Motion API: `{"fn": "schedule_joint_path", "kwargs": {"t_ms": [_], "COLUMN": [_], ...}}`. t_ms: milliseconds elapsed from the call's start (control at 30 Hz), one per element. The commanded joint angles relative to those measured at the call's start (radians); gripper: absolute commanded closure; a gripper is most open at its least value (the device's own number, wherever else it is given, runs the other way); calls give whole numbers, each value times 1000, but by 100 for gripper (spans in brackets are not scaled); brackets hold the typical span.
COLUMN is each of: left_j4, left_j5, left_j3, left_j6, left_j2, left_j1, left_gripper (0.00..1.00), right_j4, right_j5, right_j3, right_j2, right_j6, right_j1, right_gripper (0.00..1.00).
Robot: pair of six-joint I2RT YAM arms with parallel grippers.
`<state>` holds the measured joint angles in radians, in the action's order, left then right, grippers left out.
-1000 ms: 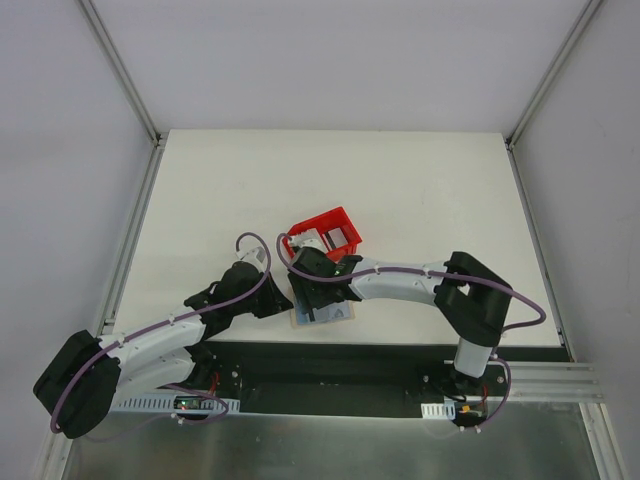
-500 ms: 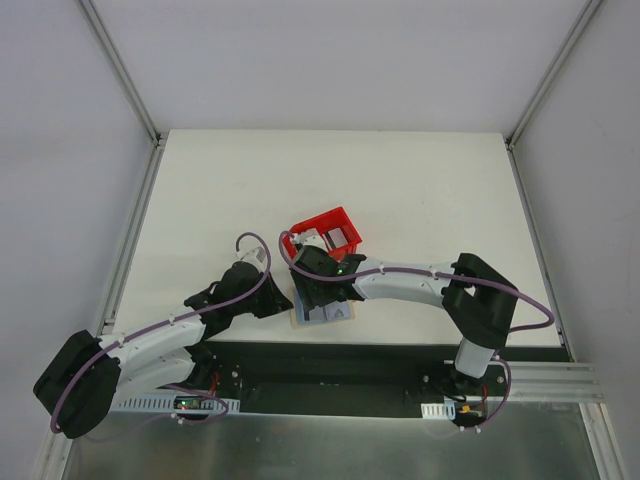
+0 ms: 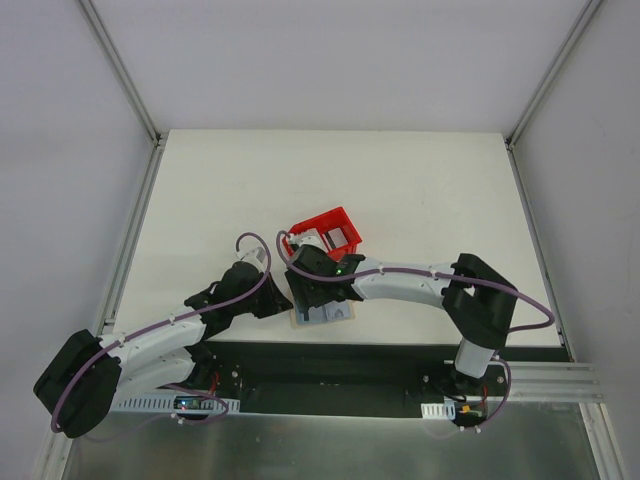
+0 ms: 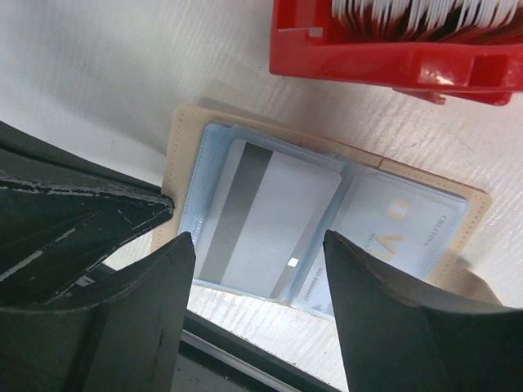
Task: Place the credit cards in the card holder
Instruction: Turn over the card slot in the card holder.
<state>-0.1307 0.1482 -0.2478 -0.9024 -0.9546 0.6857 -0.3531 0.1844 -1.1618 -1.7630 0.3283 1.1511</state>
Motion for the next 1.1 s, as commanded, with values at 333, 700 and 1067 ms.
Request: {"fn": "schedule_joint_path", "kwargs": {"t_ms": [333, 700, 1067], "left_j4": [-12, -14, -15], "left_j5": [-12, -7, -12], "left_j3": [8, 7, 22], "left_j6": [-3, -3, -10], "left_j2": [14, 19, 43], "left_j1": [-2, -2, -2], "left_gripper": [100, 100, 100], "right_j4": [-26, -182, -76], "right_j5": [7, 162, 69], "right_j3": [-61, -147, -113], "right_j2": [-65, -93, -79], "right_j6": [-5, -20, -3], "right_j1": [6, 44, 45], "right_gripper": [32, 32, 30]}}
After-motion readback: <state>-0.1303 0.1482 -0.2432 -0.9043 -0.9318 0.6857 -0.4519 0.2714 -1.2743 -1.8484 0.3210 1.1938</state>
